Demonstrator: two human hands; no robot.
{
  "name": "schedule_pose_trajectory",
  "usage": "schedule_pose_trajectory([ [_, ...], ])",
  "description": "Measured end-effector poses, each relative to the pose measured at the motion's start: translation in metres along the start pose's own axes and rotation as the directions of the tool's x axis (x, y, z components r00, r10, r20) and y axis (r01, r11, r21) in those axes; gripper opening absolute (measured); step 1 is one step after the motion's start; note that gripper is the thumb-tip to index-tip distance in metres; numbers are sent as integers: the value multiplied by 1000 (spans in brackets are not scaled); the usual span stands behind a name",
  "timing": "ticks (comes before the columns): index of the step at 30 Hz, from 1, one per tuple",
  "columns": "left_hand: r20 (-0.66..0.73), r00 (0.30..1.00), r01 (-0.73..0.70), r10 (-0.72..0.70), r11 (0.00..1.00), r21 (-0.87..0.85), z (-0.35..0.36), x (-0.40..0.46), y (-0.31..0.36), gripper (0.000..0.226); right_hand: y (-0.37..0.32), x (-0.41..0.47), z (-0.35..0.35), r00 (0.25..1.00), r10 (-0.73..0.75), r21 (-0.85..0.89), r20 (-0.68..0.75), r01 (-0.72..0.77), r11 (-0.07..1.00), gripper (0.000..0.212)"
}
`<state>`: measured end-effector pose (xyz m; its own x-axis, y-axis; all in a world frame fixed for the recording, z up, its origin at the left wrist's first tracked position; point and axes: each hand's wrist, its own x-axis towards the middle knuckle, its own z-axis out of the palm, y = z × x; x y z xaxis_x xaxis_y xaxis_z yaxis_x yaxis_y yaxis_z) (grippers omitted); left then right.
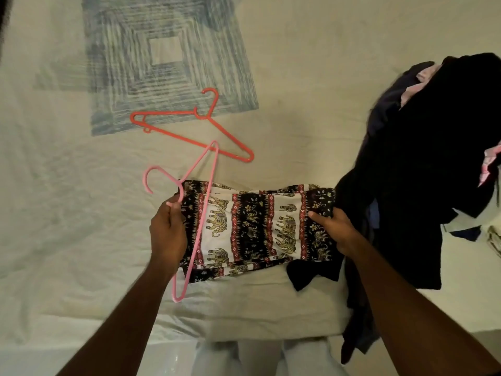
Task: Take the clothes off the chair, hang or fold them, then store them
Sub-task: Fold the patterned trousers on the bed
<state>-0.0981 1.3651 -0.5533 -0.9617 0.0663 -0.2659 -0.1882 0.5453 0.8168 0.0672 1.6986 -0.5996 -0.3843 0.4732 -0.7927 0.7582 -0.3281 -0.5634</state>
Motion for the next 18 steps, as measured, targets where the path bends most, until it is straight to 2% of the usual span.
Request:
schedule_pose_trajectory([
  [3,-16,1000,-9,8,998,-56,-10,-6,-4,28,-21,-30,13,996,-74,176,45,65,982,34],
  [6,-43,999,27,-31,996,-80,-20,-6,-16,29,-49,-72,51,965,-177,363,194,97,927,35],
  [9,-60,998,9,-14,997,-77,-31,-9,-25,26,-66,-104,119,887,-274,436,372,93,895,36],
  [11,-66,998,6,-12,996,-91,-40,-10,-31,24,-71,-116,178,860,-265,463,436,39,886,34],
  [14,-82,997,-2,-1,999,-35,-58,-9,-34,26,-69,-119,268,863,-230,380,449,48,924,24],
  [16,-101,995,-7,8,1000,18,-74,-5,-40,28,-60,-114,318,896,-227,226,381,148,963,17],
  [18,-100,995,-10,14,999,39,-89,-1,-47,27,-51,-105,353,936,-196,105,293,173,979,16],
])
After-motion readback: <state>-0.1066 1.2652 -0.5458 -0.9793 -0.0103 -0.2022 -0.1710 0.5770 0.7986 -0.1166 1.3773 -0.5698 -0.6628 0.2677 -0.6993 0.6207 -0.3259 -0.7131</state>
